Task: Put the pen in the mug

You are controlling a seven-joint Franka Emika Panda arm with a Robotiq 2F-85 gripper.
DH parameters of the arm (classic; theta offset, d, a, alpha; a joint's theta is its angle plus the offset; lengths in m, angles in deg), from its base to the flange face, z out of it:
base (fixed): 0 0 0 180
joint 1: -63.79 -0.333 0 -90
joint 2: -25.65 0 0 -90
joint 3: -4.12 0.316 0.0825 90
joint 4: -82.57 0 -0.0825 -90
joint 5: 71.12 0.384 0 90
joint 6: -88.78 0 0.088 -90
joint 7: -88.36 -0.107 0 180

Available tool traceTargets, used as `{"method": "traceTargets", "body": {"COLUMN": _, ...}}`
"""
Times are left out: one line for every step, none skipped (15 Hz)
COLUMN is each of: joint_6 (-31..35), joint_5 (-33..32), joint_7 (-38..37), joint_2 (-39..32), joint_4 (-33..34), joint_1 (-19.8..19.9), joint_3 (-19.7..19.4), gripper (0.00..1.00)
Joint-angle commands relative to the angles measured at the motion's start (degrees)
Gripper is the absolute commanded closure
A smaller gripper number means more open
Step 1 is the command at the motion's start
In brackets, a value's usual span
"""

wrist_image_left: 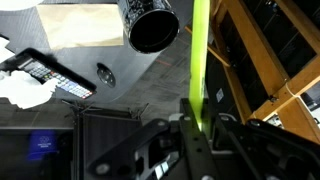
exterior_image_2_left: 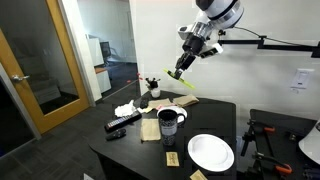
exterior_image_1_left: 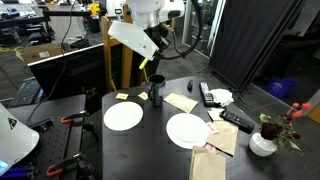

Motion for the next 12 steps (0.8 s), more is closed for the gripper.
{"method": "traceTargets", "body": {"joint_6": -3.5, "joint_5": 5.5, "joint_7": 10.0, "joint_2": -0.8, "joint_4": 0.7, "joint_1": 0.2, "joint_3": -0.6, "gripper": 0.96}}
{"method": "traceTargets", "body": {"joint_6": -4.4, "joint_5": 6.8, "joint_7": 12.4, "joint_2": -1.0, "joint_4": 0.8, "joint_1": 0.3, "joint_3": -0.6, "gripper": 0.96}}
{"method": "traceTargets", "body": {"joint_6": -5.7, "joint_5": 8.2, "joint_7": 15.4, "joint_2": -1.3, "joint_4": 0.9, "joint_1": 0.5, "joint_3": -0.7, "gripper": 0.96}}
{"method": "traceTargets", "body": {"joint_6": -7.2, "joint_5": 9.4, "joint_7": 18.2, "joint_2": -1.4, "joint_4": 1.0, "joint_1": 0.7, "joint_3": -0.8, "gripper": 0.96}}
{"method": "traceTargets", "body": {"joint_6": -8.7, "joint_5": 10.7, "joint_7": 21.3, "joint_2": -1.6, "joint_4": 1.0, "joint_1": 0.9, "joint_3": -1.0, "gripper": 0.96}}
{"method": "traceTargets", "body": {"joint_6": -10.2, "joint_5": 11.8, "joint_7": 24.1, "joint_2": -1.8, "joint_4": 1.0, "joint_1": 1.2, "joint_3": -1.2, "gripper": 0.96}}
{"method": "traceTargets", "body": {"joint_6": -11.7, "joint_5": 12.7, "joint_7": 26.4, "joint_2": -2.1, "joint_4": 1.0, "joint_1": 1.4, "joint_3": -1.3, "gripper": 0.96}}
{"method": "traceTargets", "body": {"joint_6": -13.4, "joint_5": 13.6, "joint_7": 29.0, "joint_2": -2.4, "joint_4": 1.1, "joint_1": 1.8, "joint_3": -1.5, "gripper": 0.96}}
{"method": "traceTargets", "body": {"joint_6": -14.9, "joint_5": 14.2, "joint_7": 31.1, "joint_2": -2.7, "joint_4": 1.2, "joint_1": 2.2, "joint_3": -1.5, "gripper": 0.96}}
{"method": "traceTargets", "body": {"joint_6": -16.4, "joint_5": 15.0, "joint_7": 33.2, "joint_2": -3.1, "joint_4": 1.3, "joint_1": 2.5, "joint_3": -1.7, "gripper": 0.96}}
{"method": "traceTargets", "body": {"joint_6": -18.2, "joint_5": 15.7, "joint_7": 35.5, "joint_2": -3.5, "joint_4": 1.5, "joint_1": 2.8, "joint_3": -1.9, "gripper": 0.96}}
{"method": "traceTargets", "body": {"joint_6": -19.9, "joint_5": 16.5, "joint_7": 37.6, "joint_2": -4.0, "joint_4": 1.6, "joint_1": 3.1, "joint_3": -2.1, "gripper": 0.96}}
